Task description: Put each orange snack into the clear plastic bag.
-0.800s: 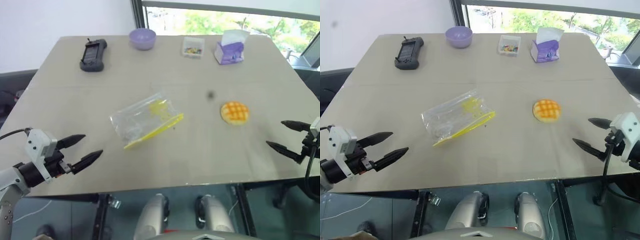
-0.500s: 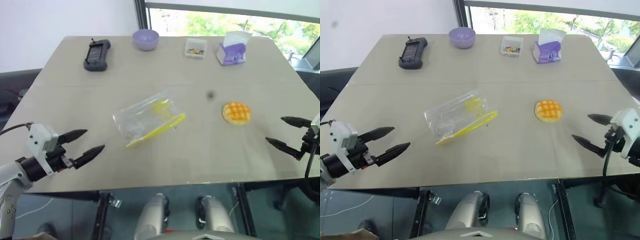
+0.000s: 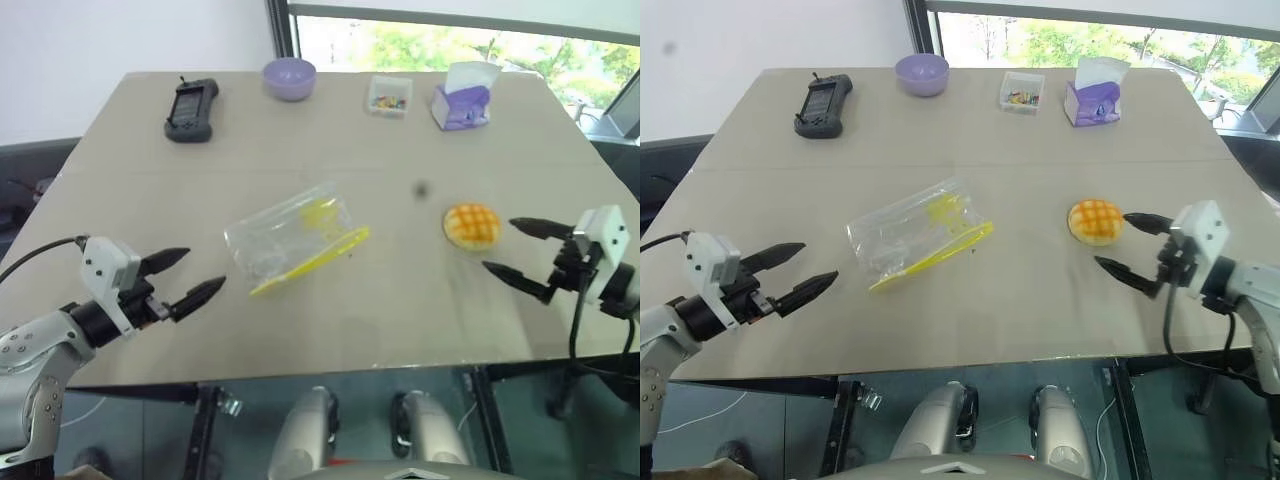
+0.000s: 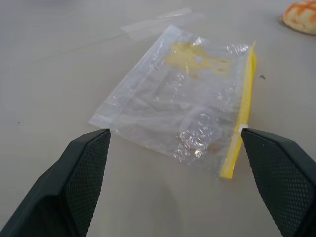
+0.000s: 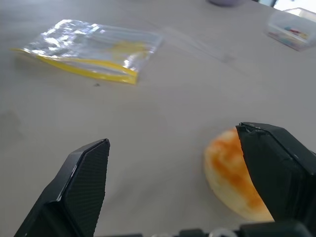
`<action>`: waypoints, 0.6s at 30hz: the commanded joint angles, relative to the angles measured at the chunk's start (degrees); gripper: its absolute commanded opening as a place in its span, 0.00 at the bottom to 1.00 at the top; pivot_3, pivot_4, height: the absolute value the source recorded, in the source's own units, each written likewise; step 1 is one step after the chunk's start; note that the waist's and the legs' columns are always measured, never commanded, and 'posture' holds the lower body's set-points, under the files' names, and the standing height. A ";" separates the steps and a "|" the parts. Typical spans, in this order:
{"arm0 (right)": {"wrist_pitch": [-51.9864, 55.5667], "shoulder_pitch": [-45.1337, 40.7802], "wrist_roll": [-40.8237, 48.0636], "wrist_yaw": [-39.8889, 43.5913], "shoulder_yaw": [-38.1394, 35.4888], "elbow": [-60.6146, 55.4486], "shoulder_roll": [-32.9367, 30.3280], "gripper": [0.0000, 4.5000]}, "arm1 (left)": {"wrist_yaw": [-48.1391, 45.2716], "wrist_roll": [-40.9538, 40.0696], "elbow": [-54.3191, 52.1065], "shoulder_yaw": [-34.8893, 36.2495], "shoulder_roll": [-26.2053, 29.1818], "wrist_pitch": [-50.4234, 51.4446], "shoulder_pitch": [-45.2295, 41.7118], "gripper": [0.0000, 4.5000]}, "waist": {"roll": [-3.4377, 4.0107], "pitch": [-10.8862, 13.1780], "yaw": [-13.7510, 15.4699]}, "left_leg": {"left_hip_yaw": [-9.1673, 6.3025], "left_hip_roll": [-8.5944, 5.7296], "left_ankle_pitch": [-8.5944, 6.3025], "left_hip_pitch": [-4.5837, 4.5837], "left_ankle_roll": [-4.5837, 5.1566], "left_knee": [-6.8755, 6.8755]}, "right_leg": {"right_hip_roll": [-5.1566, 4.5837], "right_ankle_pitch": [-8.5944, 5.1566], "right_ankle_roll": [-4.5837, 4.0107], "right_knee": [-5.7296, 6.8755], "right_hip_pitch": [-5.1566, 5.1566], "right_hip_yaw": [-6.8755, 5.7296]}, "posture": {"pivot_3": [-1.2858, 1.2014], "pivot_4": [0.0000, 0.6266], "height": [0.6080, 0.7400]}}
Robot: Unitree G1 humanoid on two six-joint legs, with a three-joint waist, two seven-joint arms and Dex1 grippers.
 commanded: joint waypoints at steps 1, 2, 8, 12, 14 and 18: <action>0.50 -3.25 0.70 -0.43 3.43 -4.47 1.47 1.00 | 7.74 -8.69 -3.06 2.04 1.00 16.03 -1.40 1.00 | 0.00 0.00 -0.04 | 0.00 0.00 0.00 0.01 0.00 0.00 | 0.01 0.00 0.01 0.02 0.00 0.00 | 0.52 0.24 1.00; 0.60 -3.98 0.57 -0.38 4.45 -5.03 1.93 1.00 | 9.81 -11.50 -2.97 2.63 1.37 21.19 -1.94 1.00 | 0.00 0.00 -0.08 | -0.02 0.01 0.00 0.01 0.00 0.02 | 0.01 0.00 0.04 0.04 0.00 0.00 | 0.52 0.24 1.00; 1.53 -6.16 0.62 -0.77 7.44 -6.76 3.64 1.00 | 21.33 -23.18 2.88 4.92 1.39 45.69 -9.79 1.00 | -0.04 0.01 0.12 | -0.10 0.01 0.01 0.00 -0.01 0.17 | 0.10 -0.08 0.21 0.21 0.01 -0.05 | 0.52 0.24 1.00; 1.63 -6.17 0.33 -1.42 7.96 -7.43 4.15 1.00 | 29.94 -25.32 8.05 8.52 -2.90 55.38 -17.30 1.00 | -0.11 -0.02 0.09 | -0.07 -0.05 0.02 0.05 -0.01 0.25 | 0.09 -0.04 0.19 0.30 0.07 0.01 | 0.52 0.24 1.00; 1.50 -5.97 0.17 -1.66 8.06 -7.62 4.27 1.00 | 33.36 -24.21 10.75 9.47 -4.66 59.84 -21.49 1.00 | -0.17 -0.03 0.15 | -0.10 -0.06 0.03 0.12 -0.03 0.29 | 0.09 -0.02 0.14 0.41 0.11 -0.01 | 0.52 0.24 1.00; 1.04 -5.31 -0.54 -2.42 8.09 -7.93 4.70 1.00 | 39.54 -24.37 16.11 8.98 -7.75 61.92 -28.26 1.00 | -0.18 -0.04 0.08 | -0.10 -0.09 0.06 0.36 -0.07 0.35 | 0.09 -0.08 0.22 0.63 0.25 0.04 | 0.52 0.24 1.00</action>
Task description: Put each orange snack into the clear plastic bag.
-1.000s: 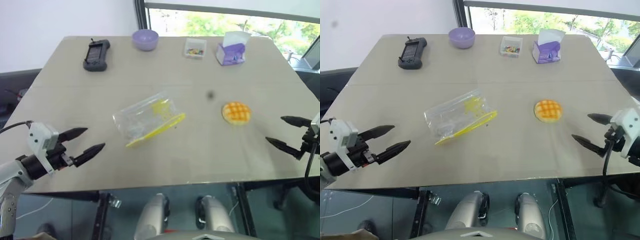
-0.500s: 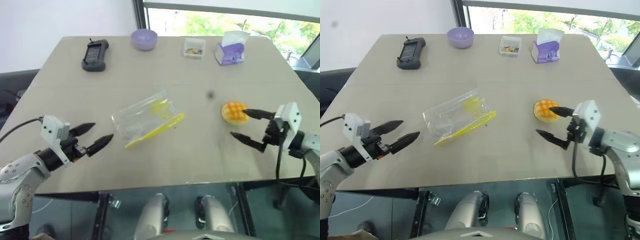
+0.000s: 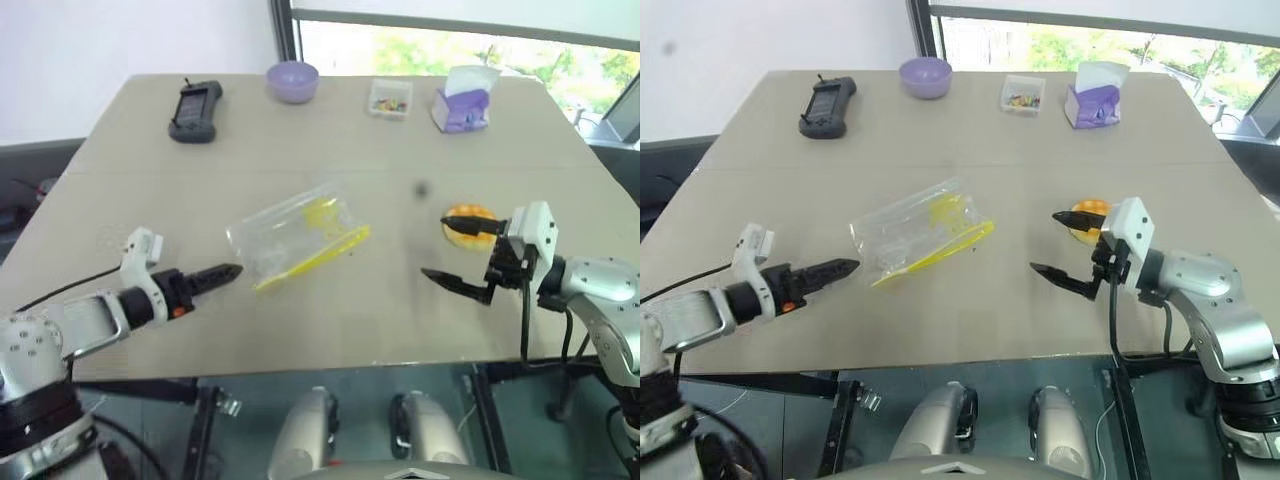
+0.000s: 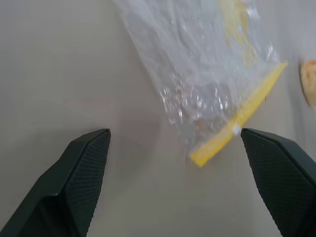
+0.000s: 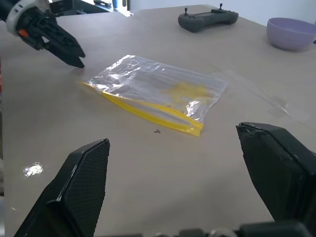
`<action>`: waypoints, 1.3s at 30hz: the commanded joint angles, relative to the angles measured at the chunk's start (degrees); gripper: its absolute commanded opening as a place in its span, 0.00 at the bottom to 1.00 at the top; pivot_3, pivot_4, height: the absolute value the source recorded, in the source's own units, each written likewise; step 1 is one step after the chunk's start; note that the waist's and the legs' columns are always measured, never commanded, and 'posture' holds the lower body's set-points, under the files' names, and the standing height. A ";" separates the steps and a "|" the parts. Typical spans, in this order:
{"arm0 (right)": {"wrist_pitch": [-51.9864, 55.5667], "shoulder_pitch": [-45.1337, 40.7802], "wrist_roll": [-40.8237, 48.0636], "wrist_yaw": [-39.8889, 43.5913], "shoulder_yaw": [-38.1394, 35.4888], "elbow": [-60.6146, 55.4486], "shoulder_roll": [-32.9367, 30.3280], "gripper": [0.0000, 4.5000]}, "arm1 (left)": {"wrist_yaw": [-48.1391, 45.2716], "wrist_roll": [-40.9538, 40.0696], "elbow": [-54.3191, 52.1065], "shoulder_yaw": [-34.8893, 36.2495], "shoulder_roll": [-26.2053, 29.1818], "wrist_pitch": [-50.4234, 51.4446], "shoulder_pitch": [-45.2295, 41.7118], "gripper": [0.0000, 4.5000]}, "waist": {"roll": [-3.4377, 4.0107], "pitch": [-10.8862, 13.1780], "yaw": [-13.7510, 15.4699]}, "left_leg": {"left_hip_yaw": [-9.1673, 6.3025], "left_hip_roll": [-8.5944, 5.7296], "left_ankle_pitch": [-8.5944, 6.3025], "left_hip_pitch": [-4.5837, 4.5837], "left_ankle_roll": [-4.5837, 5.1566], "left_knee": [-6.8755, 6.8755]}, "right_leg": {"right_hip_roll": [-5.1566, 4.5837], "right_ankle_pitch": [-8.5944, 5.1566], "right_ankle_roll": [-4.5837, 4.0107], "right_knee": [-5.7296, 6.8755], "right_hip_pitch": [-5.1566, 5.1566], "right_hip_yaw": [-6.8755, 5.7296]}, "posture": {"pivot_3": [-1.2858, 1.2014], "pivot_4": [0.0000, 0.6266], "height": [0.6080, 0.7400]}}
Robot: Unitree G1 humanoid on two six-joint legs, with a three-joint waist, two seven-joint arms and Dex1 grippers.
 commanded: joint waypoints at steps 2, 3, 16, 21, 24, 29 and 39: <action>-0.80 0.65 -0.33 -1.48 -0.84 -2.67 0.28 1.00 | 7.34 -0.08 6.68 -0.36 -3.46 1.80 -6.06 1.00 | 0.00 0.00 0.08 | 0.03 -0.01 -0.02 0.30 -0.03 -0.02 | -0.04 -0.02 0.01 0.03 0.25 0.02 | 0.52 0.24 1.00; -0.72 0.94 -0.49 -1.89 -0.89 -2.99 0.39 1.00 | 8.72 0.89 8.22 -1.00 -4.41 1.80 -7.64 1.00 | 0.00 0.00 0.07 | 0.03 -0.01 -0.12 0.37 -0.19 -0.02 | -0.04 -0.03 0.01 0.02 0.32 0.02 | 0.52 0.24 1.00; 1.13 5.48 -0.99 -7.07 -2.19 -8.60 0.41 1.00 | 20.26 2.87 24.98 3.55 -15.37 1.80 -18.50 0.75 | 0.53 -0.67 1.64 | 0.05 -0.14 -0.15 0.65 -0.25 -0.02 | -0.32 -0.03 0.02 0.09 0.56 -0.01 | 0.52 0.24 1.00; 0.68 6.02 -1.33 -7.67 -2.04 -9.21 0.45 1.00 | 22.83 -2.21 26.89 6.70 -17.18 1.80 -20.25 0.26 | 0.42 -0.62 1.66 | 0.04 -0.25 -0.15 0.55 -0.24 -0.02 | -0.47 -0.03 0.04 0.04 0.55 -0.04 | 0.52 0.24 1.00; -0.10 5.89 -1.88 -7.70 -1.37 -8.75 0.82 1.00 | 24.63 -5.05 26.86 6.98 -17.27 1.80 -20.42 0.02 | 0.22 -0.55 1.47 | 0.04 -0.26 -0.15 0.51 -0.23 -0.04 | -0.49 0.00 0.00 0.01 0.55 -0.05 | 0.52 0.24 1.00; -1.64 5.37 -3.02 -7.40 -0.28 -7.23 1.89 1.00 | 27.72 -7.94 26.75 8.46 -16.89 1.80 -20.63 0.02 | 0.10 -0.47 1.29 | 0.02 -0.21 -0.15 0.51 -0.24 -0.13 | -0.45 0.02 -0.06 -0.02 0.52 -0.05 | 0.52 0.24 1.00; -3.79 3.34 -4.52 -6.59 1.58 -4.09 3.53 1.00 | 24.89 -8.67 17.15 2.81 -11.78 1.80 -15.79 0.13 | -0.31 -0.21 0.53 | 0.04 -0.18 -0.15 0.45 -0.28 -0.21 | -0.58 0.09 -0.17 -0.08 0.42 -0.03 | 0.52 0.24 1.00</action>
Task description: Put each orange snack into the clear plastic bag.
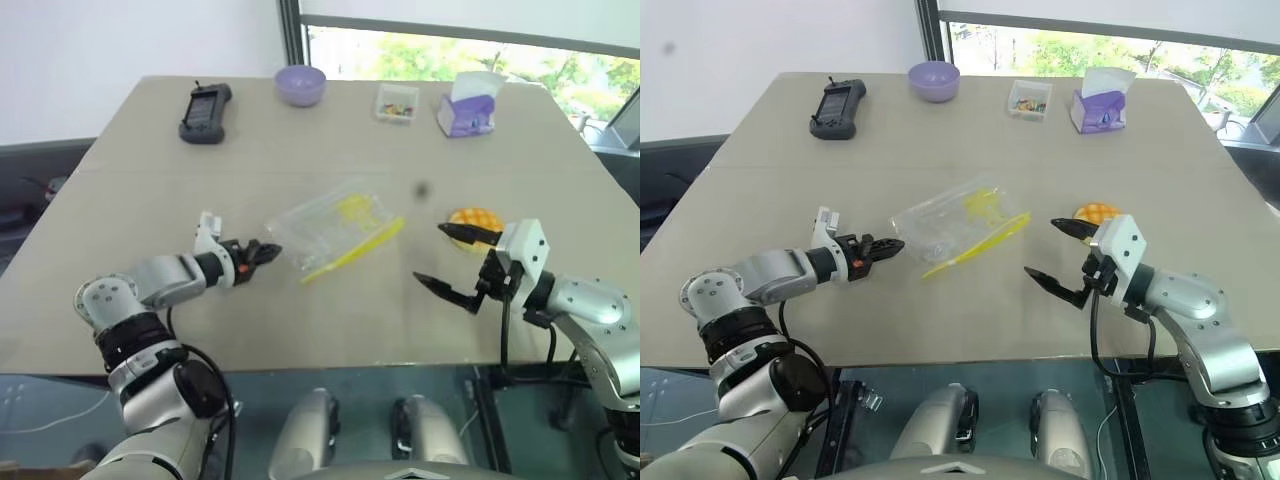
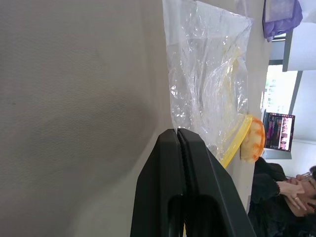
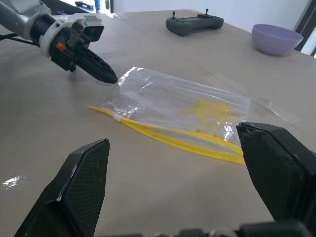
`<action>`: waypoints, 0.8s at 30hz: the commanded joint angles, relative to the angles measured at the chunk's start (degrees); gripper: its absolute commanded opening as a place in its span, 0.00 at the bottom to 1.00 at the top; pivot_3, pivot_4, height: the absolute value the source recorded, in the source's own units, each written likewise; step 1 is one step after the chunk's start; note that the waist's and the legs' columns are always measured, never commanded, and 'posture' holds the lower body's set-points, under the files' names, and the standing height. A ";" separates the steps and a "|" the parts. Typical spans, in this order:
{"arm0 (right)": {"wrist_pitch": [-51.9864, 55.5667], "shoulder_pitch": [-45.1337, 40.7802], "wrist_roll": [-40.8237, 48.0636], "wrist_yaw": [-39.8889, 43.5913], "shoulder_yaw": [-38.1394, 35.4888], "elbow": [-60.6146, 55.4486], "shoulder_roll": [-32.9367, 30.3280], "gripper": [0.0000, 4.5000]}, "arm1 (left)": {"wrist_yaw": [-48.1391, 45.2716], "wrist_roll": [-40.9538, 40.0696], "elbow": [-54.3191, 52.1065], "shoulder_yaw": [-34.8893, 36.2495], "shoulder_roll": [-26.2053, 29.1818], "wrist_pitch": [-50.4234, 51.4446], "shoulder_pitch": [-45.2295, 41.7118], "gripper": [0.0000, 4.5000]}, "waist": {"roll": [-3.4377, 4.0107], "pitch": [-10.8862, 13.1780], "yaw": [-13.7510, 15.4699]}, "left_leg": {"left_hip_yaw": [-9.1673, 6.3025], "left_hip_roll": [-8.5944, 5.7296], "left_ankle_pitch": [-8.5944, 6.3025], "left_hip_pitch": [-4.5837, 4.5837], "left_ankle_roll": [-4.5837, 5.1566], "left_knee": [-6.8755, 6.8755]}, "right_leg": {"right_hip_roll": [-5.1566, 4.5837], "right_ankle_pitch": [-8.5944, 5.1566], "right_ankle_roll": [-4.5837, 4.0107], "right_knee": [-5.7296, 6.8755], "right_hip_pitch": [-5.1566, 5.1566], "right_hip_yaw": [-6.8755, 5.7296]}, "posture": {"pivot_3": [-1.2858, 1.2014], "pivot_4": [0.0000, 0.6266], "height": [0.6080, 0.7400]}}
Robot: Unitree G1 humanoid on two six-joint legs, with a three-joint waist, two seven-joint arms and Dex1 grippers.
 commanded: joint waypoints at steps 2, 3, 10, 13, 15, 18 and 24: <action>-1.64 -1.30 -0.14 0.65 0.10 0.07 0.16 1.00 | -5.27 0.93 -7.10 -4.88 4.71 0.30 2.82 0.27 | -0.01 0.01 -0.48 | -0.01 0.00 0.01 0.00 -0.02 -0.06 | 0.00 0.00 -0.01 -0.06 0.00 -0.02 | 0.52 0.24 1.00; -1.73 -1.39 -0.19 0.73 0.12 0.22 0.18 1.00 | -6.18 1.27 -7.78 -5.46 5.18 0.30 3.16 0.35 | 0.00 0.01 -0.68 | 0.00 0.01 0.01 -0.01 -0.04 -0.09 | 0.00 0.00 -0.01 -0.10 0.00 -0.02 | 0.52 0.24 1.00; -2.13 -1.90 -0.21 1.33 0.32 1.14 0.29 1.00 | -18.41 6.97 -17.92 -16.71 12.91 -5.73 8.17 0.71 | 0.02 0.02 -1.00 | 0.10 0.01 0.01 0.02 -0.05 -0.40 | -0.02 0.00 -0.02 -0.30 -0.07 0.04 | 0.52 0.24 1.00; -2.30 -1.90 -0.17 1.48 0.31 1.34 0.34 1.00 | -23.19 9.33 -20.71 -19.92 14.32 -9.91 9.96 0.71 | 0.03 0.02 -0.90 | 0.15 0.02 0.17 0.03 -0.31 -0.73 | -0.03 0.01 -0.03 -0.55 -0.13 0.07 | 0.52 0.24 1.00; -2.38 -1.82 -0.21 1.53 0.33 1.44 0.36 1.00 | -25.43 10.92 -21.57 -21.52 15.26 -11.67 10.76 0.71 | 0.03 0.02 -0.81 | 0.15 0.02 0.18 0.02 -0.32 -0.83 | -0.03 0.01 -0.04 -0.61 -0.15 0.07 | 0.52 0.24 1.00; -2.50 -1.72 -0.31 1.60 0.36 1.63 0.34 1.00 | -27.67 12.49 -21.40 -22.46 15.66 -12.97 11.11 0.71 | 0.03 0.03 -0.80 | 0.15 0.02 0.18 -0.04 -0.31 -0.91 | -0.04 0.00 -0.06 -0.69 -0.21 0.07 | 0.52 0.24 1.00; -2.80 -1.71 -0.72 1.59 0.61 1.91 0.43 1.00 | -29.44 14.13 -22.02 -21.59 13.83 -15.43 10.57 0.71 | 0.02 0.04 -0.80 | 0.16 0.02 0.07 -0.05 -0.11 -0.91 | -0.04 0.00 -0.05 -0.72 -0.21 0.06 | 0.52 0.24 1.00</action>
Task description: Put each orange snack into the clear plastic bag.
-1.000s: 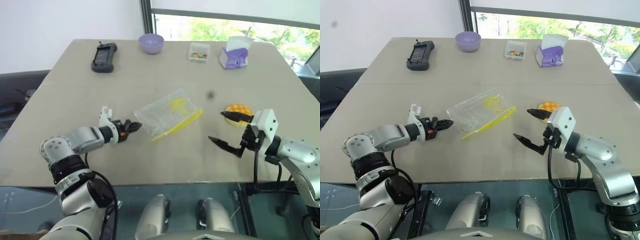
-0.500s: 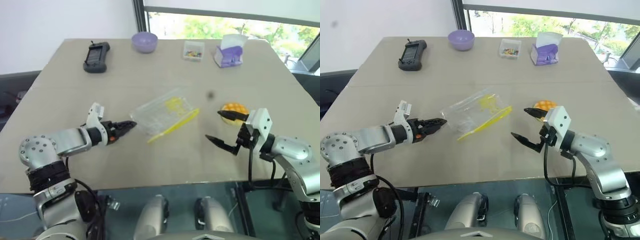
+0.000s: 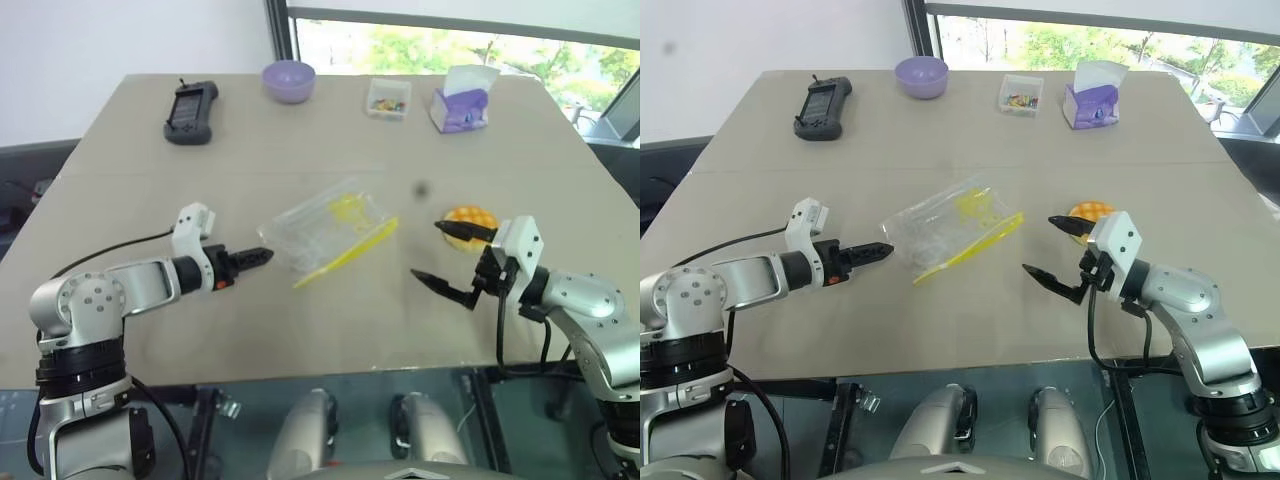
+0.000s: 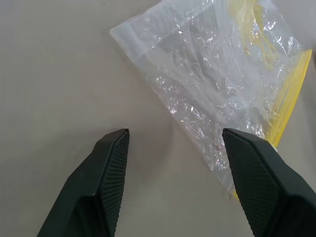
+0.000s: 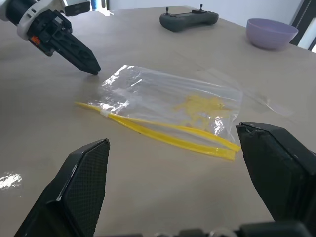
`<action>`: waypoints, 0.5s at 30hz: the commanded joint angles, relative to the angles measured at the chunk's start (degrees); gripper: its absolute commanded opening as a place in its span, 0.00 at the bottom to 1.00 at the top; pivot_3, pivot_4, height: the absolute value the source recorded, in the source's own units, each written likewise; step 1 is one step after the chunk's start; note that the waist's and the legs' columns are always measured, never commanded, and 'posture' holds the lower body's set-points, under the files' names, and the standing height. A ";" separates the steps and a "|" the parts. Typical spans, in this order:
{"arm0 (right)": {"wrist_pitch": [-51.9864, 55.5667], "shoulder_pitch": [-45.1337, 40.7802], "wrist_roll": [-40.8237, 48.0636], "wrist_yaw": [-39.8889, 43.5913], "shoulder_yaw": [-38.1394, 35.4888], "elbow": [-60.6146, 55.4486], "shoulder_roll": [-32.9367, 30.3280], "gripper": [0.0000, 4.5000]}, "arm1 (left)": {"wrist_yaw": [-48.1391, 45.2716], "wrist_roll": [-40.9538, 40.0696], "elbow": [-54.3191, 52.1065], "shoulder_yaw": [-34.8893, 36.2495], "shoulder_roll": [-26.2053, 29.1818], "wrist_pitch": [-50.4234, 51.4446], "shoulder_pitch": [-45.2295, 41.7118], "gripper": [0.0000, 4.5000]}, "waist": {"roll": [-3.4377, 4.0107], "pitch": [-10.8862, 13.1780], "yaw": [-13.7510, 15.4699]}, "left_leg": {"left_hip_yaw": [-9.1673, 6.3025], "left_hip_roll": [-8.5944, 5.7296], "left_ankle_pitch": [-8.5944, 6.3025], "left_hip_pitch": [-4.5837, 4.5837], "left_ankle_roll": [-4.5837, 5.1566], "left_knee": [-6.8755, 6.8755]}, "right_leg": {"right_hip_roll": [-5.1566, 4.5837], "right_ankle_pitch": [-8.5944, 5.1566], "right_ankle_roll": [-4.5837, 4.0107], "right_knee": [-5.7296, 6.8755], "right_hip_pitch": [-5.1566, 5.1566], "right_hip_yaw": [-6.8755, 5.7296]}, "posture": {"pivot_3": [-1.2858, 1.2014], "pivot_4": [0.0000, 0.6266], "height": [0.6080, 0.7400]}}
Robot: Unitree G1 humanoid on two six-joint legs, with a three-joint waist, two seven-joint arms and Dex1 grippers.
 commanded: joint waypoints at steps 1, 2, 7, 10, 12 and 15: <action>-1.54 -0.51 -0.14 0.31 -0.18 -0.80 0.04 1.00 | -0.54 0.43 -2.09 1.34 -1.18 -2.09 -0.56 0.71 | 0.00 0.00 0.03 | -0.01 0.00 0.00 0.00 0.00 0.00 | 0.00 0.00 0.00 0.00 0.00 -0.01 | 0.52 0.24 1.00; -1.51 -0.58 -0.17 0.27 -0.13 -0.85 0.06 1.00 | 1.86 -2.70 2.46 6.93 -4.15 4.16 -3.27 0.71 | 0.00 0.00 0.02 | -0.01 0.00 0.00 0.00 0.01 0.00 | 0.00 0.00 0.01 0.00 0.01 -0.02 | 0.52 0.24 1.00; -1.21 -0.72 -0.23 0.11 0.06 -1.28 0.00 1.00 | 12.16 -11.87 13.09 18.41 -10.64 13.73 -6.83 0.71 | -0.06 0.03 -0.21 | -0.09 0.00 0.16 -0.02 0.26 0.11 | 0.32 0.02 0.41 0.05 0.07 -0.07 | 0.52 0.24 1.00; -0.96 -0.80 -0.21 0.06 0.16 -1.56 -0.07 1.00 | 18.80 -17.60 15.77 19.21 -11.65 13.73 -6.31 0.71 | -0.07 0.04 -0.06 | -0.08 0.03 0.27 -0.01 0.07 0.10 | 0.35 0.08 0.34 0.06 0.06 -0.03 | 0.52 0.24 1.00; -0.73 -0.83 -0.17 -0.03 0.18 -1.90 -0.11 1.00 | 23.79 -22.40 18.00 19.88 -12.13 13.73 -6.00 0.71 | -0.07 0.03 0.03 | -0.09 0.03 0.27 -0.01 0.06 0.10 | 0.31 0.13 0.26 0.07 0.06 -0.03 | 0.52 0.24 1.00; -0.50 -0.73 -0.15 -0.12 0.17 -2.30 -0.19 1.00 | 31.05 -28.05 20.77 21.36 -13.18 13.73 -6.12 0.71 | -0.08 0.03 0.03 | -0.08 0.01 0.15 0.01 -0.11 0.10 | 0.08 0.14 0.26 0.07 0.08 -0.04 | 0.52 0.24 1.00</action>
